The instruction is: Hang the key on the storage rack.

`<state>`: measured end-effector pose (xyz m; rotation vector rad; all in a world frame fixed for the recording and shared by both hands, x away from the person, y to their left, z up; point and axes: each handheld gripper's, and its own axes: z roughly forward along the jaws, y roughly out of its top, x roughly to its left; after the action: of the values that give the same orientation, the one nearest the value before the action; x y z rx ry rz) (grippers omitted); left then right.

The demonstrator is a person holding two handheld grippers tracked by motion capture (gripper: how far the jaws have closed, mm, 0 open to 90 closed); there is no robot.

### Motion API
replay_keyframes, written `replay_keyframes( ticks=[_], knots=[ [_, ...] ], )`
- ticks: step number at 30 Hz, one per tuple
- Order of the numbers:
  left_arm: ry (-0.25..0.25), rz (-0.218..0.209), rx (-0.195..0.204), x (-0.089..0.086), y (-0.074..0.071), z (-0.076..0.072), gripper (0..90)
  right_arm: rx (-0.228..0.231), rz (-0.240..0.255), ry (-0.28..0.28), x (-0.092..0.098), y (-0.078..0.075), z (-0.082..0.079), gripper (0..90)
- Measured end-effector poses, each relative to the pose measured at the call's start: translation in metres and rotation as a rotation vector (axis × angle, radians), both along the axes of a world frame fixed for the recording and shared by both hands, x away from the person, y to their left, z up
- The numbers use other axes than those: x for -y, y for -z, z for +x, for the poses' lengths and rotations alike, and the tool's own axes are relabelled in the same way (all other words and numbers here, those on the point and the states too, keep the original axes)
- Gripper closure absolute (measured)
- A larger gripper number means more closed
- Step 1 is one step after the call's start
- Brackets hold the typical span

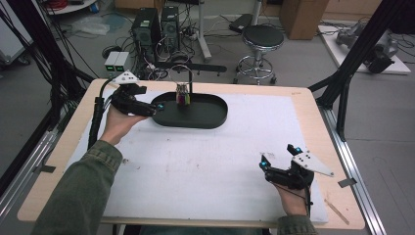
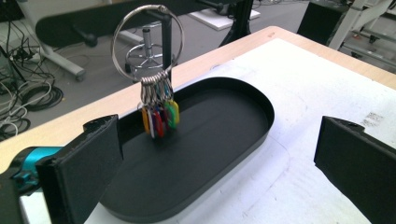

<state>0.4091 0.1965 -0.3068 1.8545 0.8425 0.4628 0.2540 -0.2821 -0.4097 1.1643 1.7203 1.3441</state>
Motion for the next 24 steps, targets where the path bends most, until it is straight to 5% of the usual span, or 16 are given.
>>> replay_keyframes(
  ticks=[24],
  knots=[
    [-0.003, -0.057, -0.050, -0.025, 0.044, -0.054, 1.7, -0.002, -0.001, -0.007, -0.001, 0.001, 0.001, 0.5]
  ],
)
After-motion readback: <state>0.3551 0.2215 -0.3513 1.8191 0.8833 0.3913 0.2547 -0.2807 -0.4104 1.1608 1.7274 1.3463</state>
